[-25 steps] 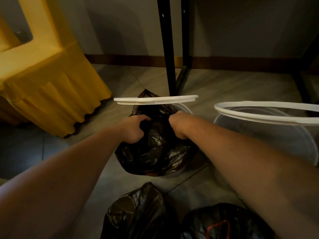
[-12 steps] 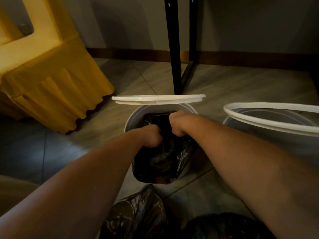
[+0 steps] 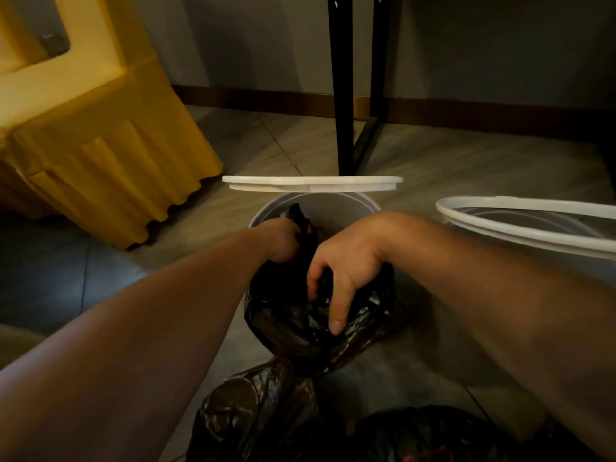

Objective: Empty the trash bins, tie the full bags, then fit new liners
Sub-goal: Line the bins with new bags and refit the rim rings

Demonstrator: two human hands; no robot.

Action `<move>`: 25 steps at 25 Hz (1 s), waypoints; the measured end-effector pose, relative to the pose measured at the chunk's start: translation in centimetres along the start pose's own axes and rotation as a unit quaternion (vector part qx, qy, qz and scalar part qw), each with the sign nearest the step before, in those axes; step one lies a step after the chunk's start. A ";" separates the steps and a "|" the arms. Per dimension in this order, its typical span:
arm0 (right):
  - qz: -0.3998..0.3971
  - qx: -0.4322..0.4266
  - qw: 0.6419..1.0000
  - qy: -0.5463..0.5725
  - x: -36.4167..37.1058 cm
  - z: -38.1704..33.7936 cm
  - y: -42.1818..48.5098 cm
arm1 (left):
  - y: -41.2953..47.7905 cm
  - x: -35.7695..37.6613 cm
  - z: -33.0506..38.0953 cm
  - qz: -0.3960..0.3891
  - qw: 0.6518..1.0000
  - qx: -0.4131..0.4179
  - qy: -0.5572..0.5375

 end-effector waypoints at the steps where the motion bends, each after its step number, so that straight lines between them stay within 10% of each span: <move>1: 0.005 -0.011 1.000 -0.005 0.3 -0.1 0.3 | -0.1 -0.1 0.1 0.005 1.000 0.001 -0.008; 11: 0.000 0.011 1.000 -0.025 0.5 0.0 1.5 | -3.3 -3.1 -1.1 0.035 0.994 -0.065 -0.084; 25: 0.355 0.255 0.899 -0.033 -5.3 7.9 3.8 | -2.0 -2.4 -1.5 0.025 0.963 -0.015 -0.269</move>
Point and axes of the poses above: each hand's wrist, its own y-axis towards the middle knuckle, its own x-axis out of the palm, z = x × y, the point moved 7 cm from there along y, towards the middle knuckle, and after that the axes turned 1 degree about -x, right-handed, at the moved point
